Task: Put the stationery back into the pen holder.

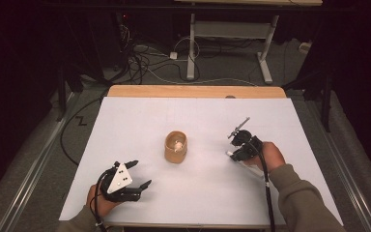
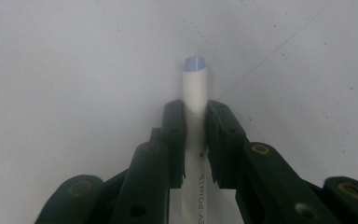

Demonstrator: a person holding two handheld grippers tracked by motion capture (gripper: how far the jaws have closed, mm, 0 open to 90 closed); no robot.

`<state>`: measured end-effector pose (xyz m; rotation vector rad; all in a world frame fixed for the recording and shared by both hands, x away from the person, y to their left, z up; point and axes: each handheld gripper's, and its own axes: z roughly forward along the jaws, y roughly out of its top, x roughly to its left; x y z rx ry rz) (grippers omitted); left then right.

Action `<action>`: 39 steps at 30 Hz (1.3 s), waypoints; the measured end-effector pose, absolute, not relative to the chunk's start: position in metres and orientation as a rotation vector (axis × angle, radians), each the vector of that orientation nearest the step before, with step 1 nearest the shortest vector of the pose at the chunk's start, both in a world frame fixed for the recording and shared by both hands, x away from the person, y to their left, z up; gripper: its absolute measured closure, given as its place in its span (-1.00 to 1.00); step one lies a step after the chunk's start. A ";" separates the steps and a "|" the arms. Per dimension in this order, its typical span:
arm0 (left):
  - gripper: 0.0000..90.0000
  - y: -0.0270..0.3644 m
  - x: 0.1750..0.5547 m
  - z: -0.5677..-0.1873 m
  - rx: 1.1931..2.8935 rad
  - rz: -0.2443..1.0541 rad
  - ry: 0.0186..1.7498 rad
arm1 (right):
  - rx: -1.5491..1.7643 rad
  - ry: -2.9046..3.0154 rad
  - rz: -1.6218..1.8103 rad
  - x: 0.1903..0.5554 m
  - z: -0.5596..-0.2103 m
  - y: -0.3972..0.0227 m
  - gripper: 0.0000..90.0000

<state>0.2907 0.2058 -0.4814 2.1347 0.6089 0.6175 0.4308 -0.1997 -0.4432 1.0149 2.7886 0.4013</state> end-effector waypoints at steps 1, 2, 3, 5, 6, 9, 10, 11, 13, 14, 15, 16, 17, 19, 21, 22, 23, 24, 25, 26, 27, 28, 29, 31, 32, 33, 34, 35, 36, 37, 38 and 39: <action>-0.52 0.206 0.291 -0.481 2.134 0.617 0.611 | 1.027 2.780 0.411 0.429 -0.443 -0.200 0.75; -0.52 0.206 0.291 -0.481 2.134 0.617 0.613 | 1.005 2.776 0.430 0.428 -0.443 -0.201 0.75; -0.52 0.206 0.291 -0.481 2.131 0.614 0.615 | 1.005 2.772 0.456 0.427 -0.443 -0.201 0.75; -0.52 0.205 0.291 -0.480 2.114 0.597 0.630 | 1.002 2.744 0.505 0.423 -0.442 -0.203 0.75; -0.52 0.205 0.291 -0.480 2.114 0.597 0.630 | 0.995 2.732 0.526 0.422 -0.441 -0.204 0.75; -0.52 0.205 0.290 -0.478 2.091 0.601 0.635 | 0.976 2.695 0.592 0.416 -0.437 -0.208 0.75; -0.52 0.205 0.290 -0.478 2.089 0.598 0.636 | 0.976 2.675 0.627 0.413 -0.435 -0.211 0.75; -0.52 0.205 0.290 -0.478 2.092 0.598 0.638 | 0.975 2.657 0.652 0.411 -0.433 -0.213 0.75; -0.52 0.205 0.290 -0.478 2.093 0.598 0.638 | 0.969 2.640 0.677 0.409 -0.431 -0.216 0.75; -0.52 0.205 0.290 -0.478 2.094 0.598 0.639 | 0.970 2.616 0.708 0.407 -0.429 -0.218 0.75; -0.52 0.206 0.290 -0.479 2.095 0.600 0.639 | 0.957 2.571 0.774 0.401 -0.424 -0.224 0.75; -0.52 0.206 0.290 -0.479 2.095 0.601 0.640 | 0.956 2.548 0.793 0.398 -0.421 -0.226 0.75; -0.52 0.206 0.290 -0.479 2.095 0.601 0.640 | 0.950 2.534 0.811 0.396 -0.420 -0.228 0.75; -0.52 0.206 0.290 -0.478 2.090 0.607 0.648 | 0.940 2.495 0.865 0.392 -0.416 -0.232 0.75; -0.58 0.206 0.291 -0.478 2.089 0.609 0.653 | 0.945 2.453 0.916 0.387 -0.413 -0.235 0.75; -0.58 0.206 0.291 -0.478 2.089 0.609 0.653 | 0.942 2.439 0.937 0.386 -0.412 -0.237 0.75; -0.58 0.207 0.291 -0.478 2.089 0.608 0.653 | 0.950 2.420 0.959 0.384 -0.411 -0.238 0.75; -0.58 0.207 0.291 -0.478 2.089 0.609 0.653 | 0.949 2.403 0.963 0.382 -0.411 -0.239 0.75; -0.58 0.207 0.291 -0.478 2.088 0.609 0.652 | 0.952 2.383 0.976 0.381 -0.410 -0.240 0.75; -0.58 0.207 0.291 -0.478 2.088 0.609 0.652 | 0.956 2.365 1.003 0.379 -0.410 -0.241 0.75; -0.59 0.207 0.290 -0.478 2.088 0.611 0.651 | 0.955 2.347 1.020 0.378 -0.409 -0.242 0.75; -0.58 0.206 0.290 -0.478 2.088 0.614 0.650 | 0.955 2.327 1.036 0.376 -0.409 -0.243 0.75; -0.59 0.206 0.290 -0.478 2.087 0.619 0.649 | 0.956 2.309 1.060 0.375 -0.408 -0.244 0.75; -0.59 0.206 0.290 -0.478 2.086 0.626 0.649 | 0.959 2.280 1.108 0.374 -0.406 -0.245 0.75; -0.59 0.206 0.290 -0.477 2.084 0.626 0.645 | 0.950 2.275 1.125 0.373 -0.405 -0.245 0.75; -0.59 0.206 0.290 -0.477 2.084 0.626 0.645 | 0.940 2.265 1.132 0.373 -0.404 -0.244 0.75; -0.59 0.206 0.289 -0.478 2.091 0.636 0.639 | 0.933 2.253 1.137 0.372 -0.403 -0.243 0.76; -0.59 0.206 0.289 -0.478 2.091 0.634 0.639 | 0.919 2.243 1.159 0.371 -0.402 -0.242 0.76; -0.59 0.206 0.289 -0.478 2.091 0.634 0.639 | 0.907 2.235 1.175 0.370 -0.401 -0.242 0.76; -0.59 0.206 0.290 -0.478 2.093 0.635 0.640 | 0.902 2.232 1.180 0.370 -0.400 -0.241 0.76; -0.59 0.206 0.290 -0.478 2.093 0.634 0.640 | 0.897 2.233 1.185 0.370 -0.400 -0.240 0.76; -0.59 0.206 0.290 -0.478 2.093 0.634 0.640 | 0.897 2.225 1.189 0.370 -0.400 -0.239 0.76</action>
